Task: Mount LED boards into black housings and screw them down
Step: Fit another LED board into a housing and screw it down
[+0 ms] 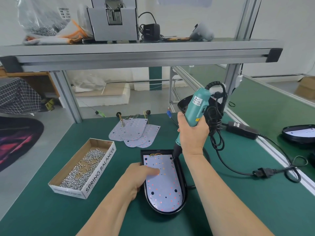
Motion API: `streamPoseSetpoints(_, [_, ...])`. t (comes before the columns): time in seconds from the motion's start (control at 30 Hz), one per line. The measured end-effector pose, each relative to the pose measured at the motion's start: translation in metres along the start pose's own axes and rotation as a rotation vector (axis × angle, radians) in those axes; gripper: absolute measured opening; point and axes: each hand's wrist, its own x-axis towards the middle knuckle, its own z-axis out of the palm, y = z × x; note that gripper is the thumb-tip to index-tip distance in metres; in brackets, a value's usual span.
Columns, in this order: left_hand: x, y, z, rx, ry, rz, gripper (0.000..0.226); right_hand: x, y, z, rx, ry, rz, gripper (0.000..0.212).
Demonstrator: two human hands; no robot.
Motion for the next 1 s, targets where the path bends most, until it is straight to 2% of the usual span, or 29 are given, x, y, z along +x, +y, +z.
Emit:
streamPoseSetpoints(0.63, [0.008,-0.001,0.002,0.063,-0.005,0.014,0.014,-0.005,0.011,0.007,-0.011,-0.044,0.038,0.017])
streamPoseSetpoints(0.8, [0.009,-0.002,0.001,0.073,0.010,0.000,0.015,-0.003,0.011,0.006,-0.034,-0.045,0.068,0.022])
streamPoseSetpoints(1.0, [0.006,0.001,-0.001,0.089,0.022,-0.021,0.018,-0.008,0.000,-0.007,0.123,-0.092,0.094,0.017])
